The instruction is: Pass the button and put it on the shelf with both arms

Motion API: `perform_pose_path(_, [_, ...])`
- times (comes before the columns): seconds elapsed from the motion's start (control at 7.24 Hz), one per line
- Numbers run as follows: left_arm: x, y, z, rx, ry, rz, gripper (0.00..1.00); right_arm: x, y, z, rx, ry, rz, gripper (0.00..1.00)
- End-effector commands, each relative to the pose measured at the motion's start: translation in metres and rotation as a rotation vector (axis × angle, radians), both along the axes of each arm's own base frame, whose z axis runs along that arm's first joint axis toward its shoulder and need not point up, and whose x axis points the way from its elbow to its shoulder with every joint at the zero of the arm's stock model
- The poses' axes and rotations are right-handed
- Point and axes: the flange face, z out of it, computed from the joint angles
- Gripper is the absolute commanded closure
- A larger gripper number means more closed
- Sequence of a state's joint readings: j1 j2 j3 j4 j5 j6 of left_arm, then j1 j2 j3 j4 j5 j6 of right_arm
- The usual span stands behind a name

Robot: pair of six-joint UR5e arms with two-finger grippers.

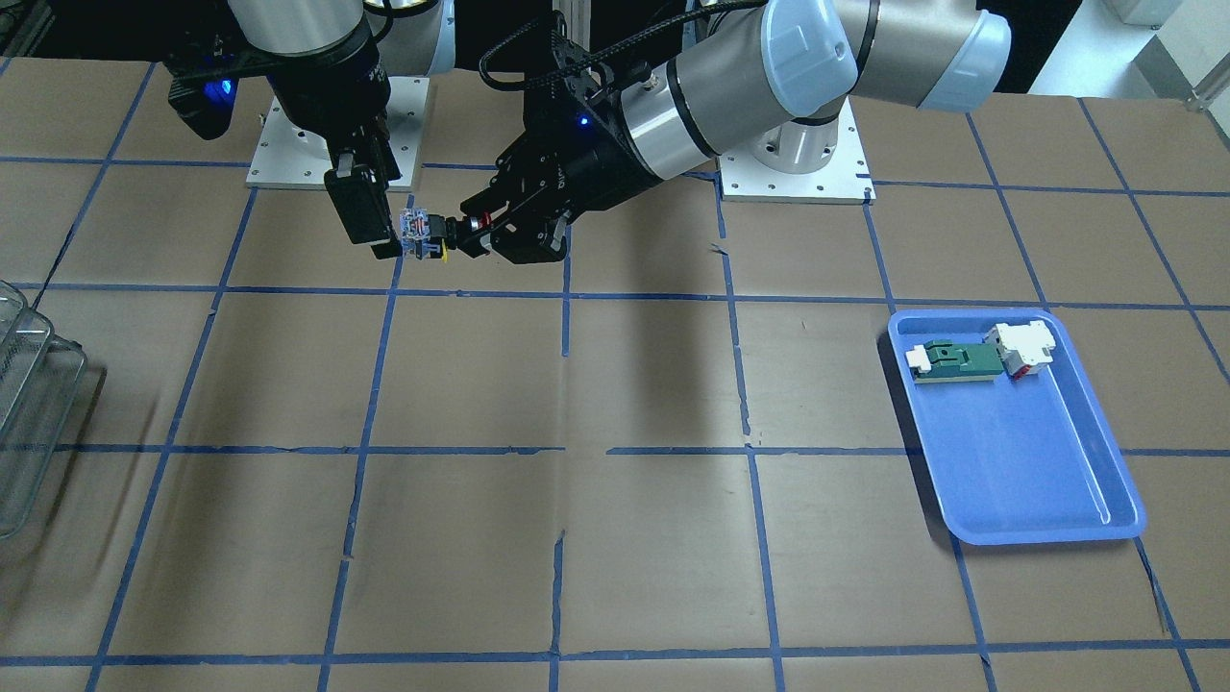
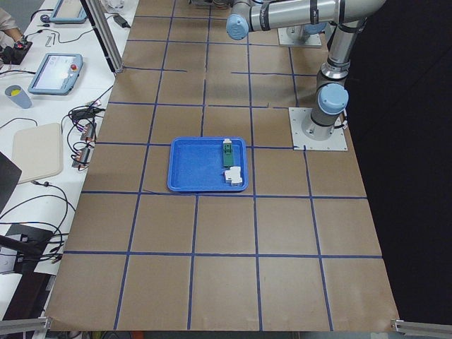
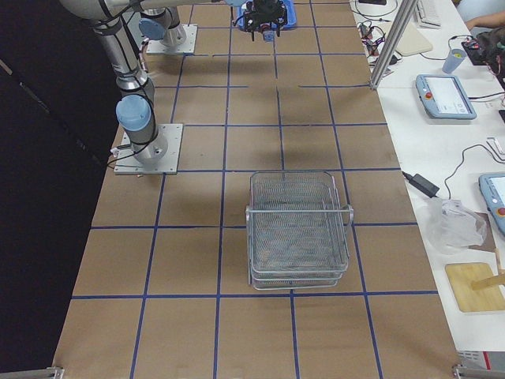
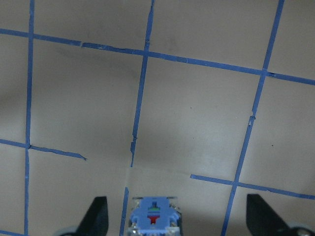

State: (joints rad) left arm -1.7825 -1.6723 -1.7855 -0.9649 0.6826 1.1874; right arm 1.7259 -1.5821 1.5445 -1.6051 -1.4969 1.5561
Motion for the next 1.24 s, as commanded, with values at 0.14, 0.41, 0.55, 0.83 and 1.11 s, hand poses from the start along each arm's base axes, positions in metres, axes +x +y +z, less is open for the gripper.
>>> perform_pose_path(0.14, [-0.001,0.001,0.000,0.000,0.000,-0.001,1.00,0.004,-0.003,-0.004,0.002,-0.004,0.005,0.00])
perform_pose_path(0.41, [-0.001,0.001,0.001,0.006,0.000,0.002,1.00,0.018,-0.006,-0.010,-0.008,-0.006,0.033,0.00])
perform_pose_path(0.55, [-0.002,0.002,0.001,0.008,0.001,0.004,1.00,0.018,-0.005,-0.010,-0.007,-0.004,0.034,0.00])
perform_pose_path(0.83, [-0.001,0.002,0.000,0.008,0.001,0.004,1.00,0.017,-0.004,-0.009,-0.008,0.001,0.037,0.20])
perform_pose_path(1.11, [-0.002,0.002,0.000,0.008,0.001,0.003,1.00,0.016,-0.003,-0.009,-0.002,0.007,0.043,0.53])
